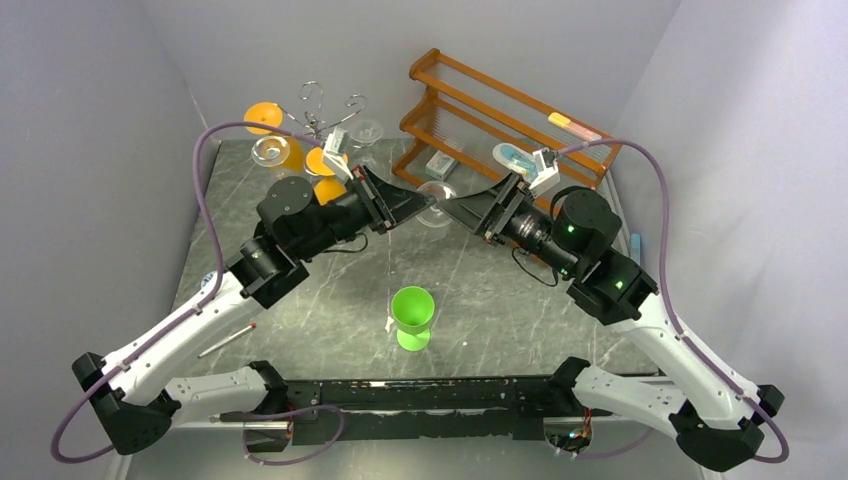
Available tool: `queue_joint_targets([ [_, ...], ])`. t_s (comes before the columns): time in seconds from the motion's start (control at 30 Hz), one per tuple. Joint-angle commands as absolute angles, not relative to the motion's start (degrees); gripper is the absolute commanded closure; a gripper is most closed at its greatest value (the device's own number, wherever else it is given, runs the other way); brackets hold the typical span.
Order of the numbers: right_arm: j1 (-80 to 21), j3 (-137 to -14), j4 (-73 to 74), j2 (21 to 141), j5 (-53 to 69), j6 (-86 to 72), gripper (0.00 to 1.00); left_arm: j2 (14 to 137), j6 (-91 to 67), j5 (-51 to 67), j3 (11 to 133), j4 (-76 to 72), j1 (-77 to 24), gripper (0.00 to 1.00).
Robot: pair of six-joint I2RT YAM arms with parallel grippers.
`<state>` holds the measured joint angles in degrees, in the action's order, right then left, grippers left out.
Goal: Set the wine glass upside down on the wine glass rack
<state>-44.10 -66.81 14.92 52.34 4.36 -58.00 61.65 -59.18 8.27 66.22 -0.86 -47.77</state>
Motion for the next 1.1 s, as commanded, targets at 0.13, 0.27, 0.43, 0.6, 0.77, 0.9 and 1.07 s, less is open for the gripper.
queue_joint_targets([
  [0.13, -44.04, -68.94, 14.28, 49.9, 0.23, -55.02, 0.21, 64.67, -57.9, 20.64, 77.55, -0.44, -39.81, 0.95],
  [0.27, -44.06, -68.23, 12.37, 47.88, -1.71, -53.86, 0.16, 68.41, -60.25, 28.34, 82.14, -3.68, -34.04, 0.95],
  [0.43, -44.07, -68.05, 12.39, 46.68, -3.49, -53.02, 0.15, 73.96, -62.95, 34.79, 90.46, -7.56, -28.96, 0.95],
  [0.6, -44.06, -67.87, 12.67, 46.88, -3.66, -52.98, 0.15, 79.21, -66.67, 38.34, 98.28, -11.2, -23.64, 0.95],
  [0.77, -44.03, -66.66, 11.51, 47.4, -2.47, -53.26, 0.16, 84.82, -70.8, 40.2, 103.94, -16.5, -17.36, 0.95],
  [0.9, -44.12, -65.72, 10.7, 47.88, -1.54, -53.56, 0.16, 88.34, -72.54, 39.55, 106.2, -19.35, -12.28, 0.95],
  [1.07, -44.08, -65.07, 10.46, 48.38, -0.98, -53.79, 0.17, 91.9, -72.26, 37.5, 105.92, -19.67, -8.01, 0.95],
])
